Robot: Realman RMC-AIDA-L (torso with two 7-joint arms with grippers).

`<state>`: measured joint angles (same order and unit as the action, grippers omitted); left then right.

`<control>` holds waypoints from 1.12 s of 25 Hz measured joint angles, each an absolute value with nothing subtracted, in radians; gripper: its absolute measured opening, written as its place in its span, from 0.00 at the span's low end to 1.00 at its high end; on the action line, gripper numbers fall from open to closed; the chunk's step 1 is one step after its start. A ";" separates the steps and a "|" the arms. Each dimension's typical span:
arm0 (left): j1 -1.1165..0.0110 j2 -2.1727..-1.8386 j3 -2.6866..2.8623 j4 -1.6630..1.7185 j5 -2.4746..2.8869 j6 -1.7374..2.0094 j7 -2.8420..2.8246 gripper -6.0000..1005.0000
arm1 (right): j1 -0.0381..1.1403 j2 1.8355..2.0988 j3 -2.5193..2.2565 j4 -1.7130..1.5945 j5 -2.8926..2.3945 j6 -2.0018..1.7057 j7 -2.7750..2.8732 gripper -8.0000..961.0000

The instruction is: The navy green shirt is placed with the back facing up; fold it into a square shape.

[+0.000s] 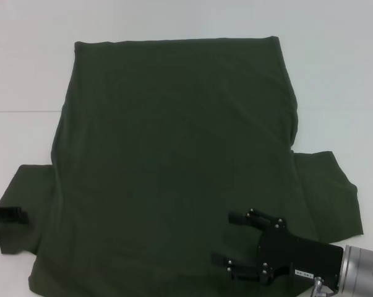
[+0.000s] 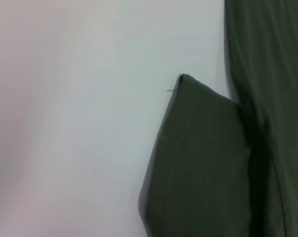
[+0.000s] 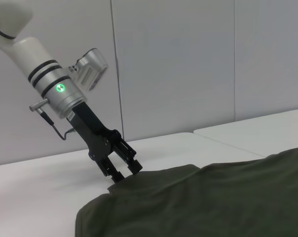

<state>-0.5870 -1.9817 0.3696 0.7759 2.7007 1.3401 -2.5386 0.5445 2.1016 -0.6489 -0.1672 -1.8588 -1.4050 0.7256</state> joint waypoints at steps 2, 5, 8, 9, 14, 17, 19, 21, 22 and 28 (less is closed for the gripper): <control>-0.590 -1.982 0.370 0.774 2.701 1.342 -2.539 0.91 | 0.545 2.102 -0.649 -0.167 -1.858 -1.405 0.726 0.95; -0.591 -1.982 0.370 0.773 2.701 1.343 -2.539 0.88 | 0.547 2.101 -0.649 -0.167 -1.858 -1.405 0.726 0.95; -0.592 -1.982 0.370 0.770 2.697 1.344 -2.539 0.87 | 0.547 2.102 -0.649 -0.167 -1.858 -1.405 0.726 0.95; -0.592 -1.982 0.370 0.767 2.694 1.344 -2.539 0.87 | 0.547 2.101 -0.649 -0.167 -1.858 -1.405 0.726 0.95; -0.602 -1.981 0.367 0.749 2.688 1.347 -2.534 0.87 | 0.550 2.102 -0.649 -0.167 -1.858 -1.405 0.726 0.95; -0.604 -1.980 0.368 0.748 2.688 1.347 -2.534 0.87 | 0.550 2.101 -0.649 -0.167 -1.858 -1.406 0.726 0.95; -0.604 -1.977 0.368 0.747 2.692 1.347 -2.536 0.87 | 0.551 2.101 -0.649 -0.167 -1.858 -1.407 0.726 0.95; -0.604 -1.974 0.368 0.747 2.699 1.348 -2.538 0.87 | 0.551 2.102 -0.649 -0.167 -1.858 -1.407 0.726 0.95; -0.604 -1.973 0.368 0.748 2.702 1.349 -2.538 0.87 | 0.551 2.101 -0.649 -0.167 -1.858 -1.407 0.726 0.95; -0.607 -1.972 0.369 0.749 2.719 1.353 -2.540 0.87 | 0.554 2.101 -0.649 -0.167 -1.858 -1.408 0.726 0.95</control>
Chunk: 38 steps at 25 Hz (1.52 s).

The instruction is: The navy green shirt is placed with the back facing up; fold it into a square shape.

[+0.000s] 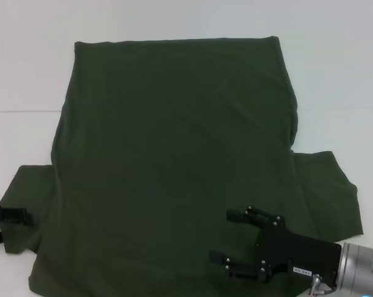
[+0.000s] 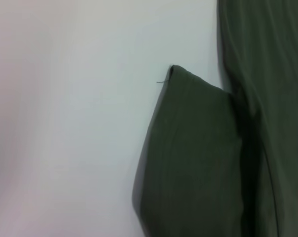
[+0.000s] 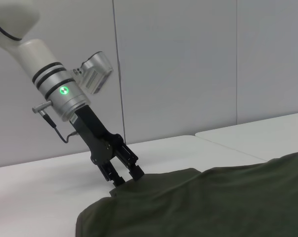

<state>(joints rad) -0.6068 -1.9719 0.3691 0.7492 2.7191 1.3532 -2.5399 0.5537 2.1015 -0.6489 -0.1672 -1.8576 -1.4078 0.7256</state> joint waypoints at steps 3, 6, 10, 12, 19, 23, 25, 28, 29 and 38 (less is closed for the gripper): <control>-0.613 -1.970 0.369 0.744 2.717 1.356 -2.540 0.87 | 0.554 2.101 -0.649 -0.167 -1.858 -1.408 0.726 0.95; -0.623 -1.964 0.364 0.722 2.706 1.363 -2.537 0.87 | 0.554 2.101 -0.649 -0.167 -1.858 -1.412 0.726 0.95; -0.632 -1.959 0.361 0.700 2.701 1.363 -2.531 0.87 | 0.555 2.101 -0.649 -0.167 -1.858 -1.415 0.726 0.95; -0.633 -1.959 0.361 0.699 2.701 1.359 -2.531 0.87 | 0.556 2.101 -0.649 -0.167 -1.858 -1.415 0.726 0.95; -0.631 -1.959 0.367 0.705 2.730 1.330 -2.538 0.87 | 0.560 2.101 -0.648 -0.167 -1.858 -1.415 0.726 0.95; -0.633 -1.959 0.368 0.706 2.748 1.320 -2.538 0.87 | 0.562 2.102 -0.647 -0.167 -1.858 -1.415 0.726 0.95; -0.636 -1.959 0.369 0.706 2.754 1.318 -2.538 0.87 | 0.563 2.102 -0.647 -0.167 -1.855 -1.415 0.726 0.95; -0.639 -1.959 0.370 0.706 2.759 1.316 -2.539 0.87 | 0.563 2.102 -0.647 -0.167 -1.850 -1.414 0.726 0.95; -0.640 -1.959 0.370 0.706 2.760 1.315 -2.539 0.87 | 0.563 2.101 -0.647 -0.167 -1.849 -1.414 0.726 0.95; -0.649 -1.959 0.370 0.705 2.758 1.311 -2.539 0.77 | 0.564 2.101 -0.647 -0.167 -1.847 -1.414 0.726 0.95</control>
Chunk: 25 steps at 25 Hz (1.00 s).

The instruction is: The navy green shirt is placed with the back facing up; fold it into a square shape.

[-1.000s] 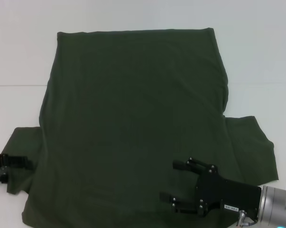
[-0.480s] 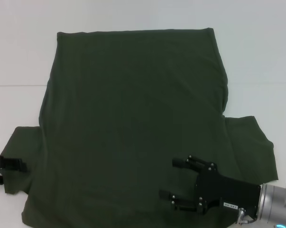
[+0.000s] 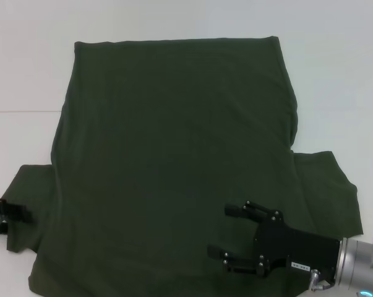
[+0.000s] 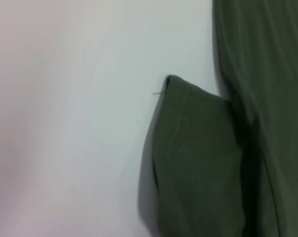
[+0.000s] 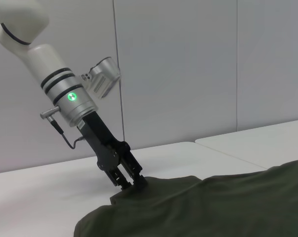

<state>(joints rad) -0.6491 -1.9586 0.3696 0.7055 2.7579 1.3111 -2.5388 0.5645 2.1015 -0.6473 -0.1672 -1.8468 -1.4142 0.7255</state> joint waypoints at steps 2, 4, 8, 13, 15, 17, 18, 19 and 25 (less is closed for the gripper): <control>-0.651 -1.958 0.370 0.705 2.760 1.310 -2.539 0.70 | 0.565 2.101 -0.647 -0.167 -1.846 -1.414 0.726 0.95; -0.653 -1.958 0.373 0.704 2.761 1.310 -2.539 0.63 | 0.565 2.101 -0.647 -0.167 -1.845 -1.414 0.726 0.95; -0.655 -1.958 0.387 0.703 2.762 1.307 -2.539 0.50 | 0.566 2.102 -0.647 -0.167 -1.845 -1.415 0.726 0.95; -0.656 -1.961 0.401 0.703 2.763 1.301 -2.539 0.41 | 0.568 2.101 -0.647 -0.167 -1.845 -1.417 0.726 0.95; -0.656 -1.962 0.408 0.703 2.763 1.300 -2.539 0.40 | 0.568 2.101 -0.647 -0.167 -1.845 -1.418 0.726 0.95; -0.657 -1.962 0.413 0.704 2.763 1.298 -2.539 0.39 | 0.568 2.102 -0.647 -0.167 -1.845 -1.419 0.726 0.95; -0.657 -1.962 0.414 0.704 2.763 1.296 -2.539 0.39 | 0.568 2.101 -0.647 -0.167 -1.845 -1.419 0.726 0.95; -0.657 -1.962 0.416 0.705 2.763 1.294 -2.539 0.39 | 0.568 2.102 -0.647 -0.167 -1.845 -1.420 0.726 0.95; -0.660 -1.960 0.420 0.707 2.770 1.289 -2.539 0.37 | 0.568 2.101 -0.647 -0.167 -1.844 -1.421 0.726 0.95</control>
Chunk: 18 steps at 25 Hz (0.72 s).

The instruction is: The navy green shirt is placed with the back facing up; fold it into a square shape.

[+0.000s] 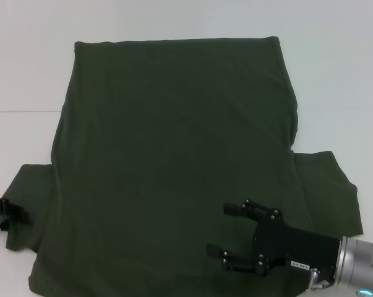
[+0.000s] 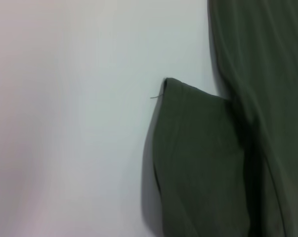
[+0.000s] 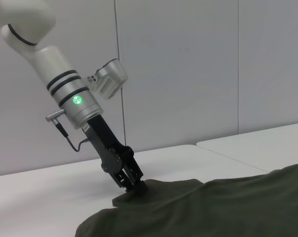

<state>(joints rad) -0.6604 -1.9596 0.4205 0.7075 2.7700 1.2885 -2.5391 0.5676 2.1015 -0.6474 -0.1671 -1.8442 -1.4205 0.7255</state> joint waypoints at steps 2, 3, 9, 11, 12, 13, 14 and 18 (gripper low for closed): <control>-0.662 -1.959 0.427 0.710 2.776 1.288 -2.539 0.36 | 0.568 2.101 -0.647 -0.167 -1.844 -1.421 0.726 0.95; -0.663 -1.959 0.436 0.710 2.778 1.287 -2.539 0.36 | 0.568 2.102 -0.647 -0.167 -1.844 -1.421 0.726 0.95; -0.663 -1.964 0.478 0.718 2.782 1.274 -2.559 0.34 | 0.568 2.101 -0.647 -0.167 -1.844 -1.422 0.726 0.95; -0.663 -1.965 0.483 0.721 2.783 1.272 -2.562 0.33 | 0.568 2.101 -0.647 -0.167 -1.844 -1.424 0.726 0.95; -0.663 -1.965 0.484 0.721 2.783 1.272 -2.562 0.33 | 0.568 2.102 -0.647 -0.167 -1.844 -1.426 0.726 0.95; -0.663 -1.965 0.484 0.721 2.784 1.272 -2.563 0.32 | 0.568 2.102 -0.647 -0.167 -1.844 -1.427 0.726 0.95; -0.663 -1.965 0.485 0.721 2.784 1.271 -2.564 0.32 | 0.568 2.101 -0.647 -0.167 -1.844 -1.428 0.726 0.95; -0.663 -1.966 0.485 0.721 2.786 1.272 -2.565 0.31 | 0.568 2.102 -0.647 -0.167 -1.844 -1.428 0.726 0.95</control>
